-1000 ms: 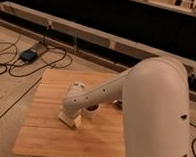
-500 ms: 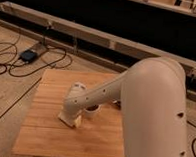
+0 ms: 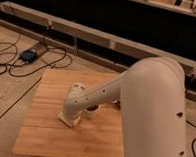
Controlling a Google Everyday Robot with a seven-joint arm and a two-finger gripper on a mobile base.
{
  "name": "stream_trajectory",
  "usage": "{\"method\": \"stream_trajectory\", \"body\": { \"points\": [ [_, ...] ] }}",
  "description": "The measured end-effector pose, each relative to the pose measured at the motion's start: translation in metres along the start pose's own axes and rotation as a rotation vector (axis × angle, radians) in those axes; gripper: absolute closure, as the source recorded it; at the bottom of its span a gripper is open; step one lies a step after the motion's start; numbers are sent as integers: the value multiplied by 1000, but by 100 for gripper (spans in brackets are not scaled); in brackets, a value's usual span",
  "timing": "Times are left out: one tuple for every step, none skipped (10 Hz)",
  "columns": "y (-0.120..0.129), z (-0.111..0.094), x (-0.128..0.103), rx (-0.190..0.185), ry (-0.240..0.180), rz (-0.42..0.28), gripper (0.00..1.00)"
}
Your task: Wipe the white sponge on the table
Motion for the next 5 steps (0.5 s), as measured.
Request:
{"method": "stream_trajectory", "body": {
  "points": [
    [0, -1, -1, 1, -2, 1, 99],
    [-1, -1, -2, 1, -4, 0, 100],
    [-3, -2, -4, 3, -7, -7, 100],
    [-4, -3, -7, 3, -13, -17, 100],
    [-5, -4, -11, 3, -22, -28, 100]
  ]
}}
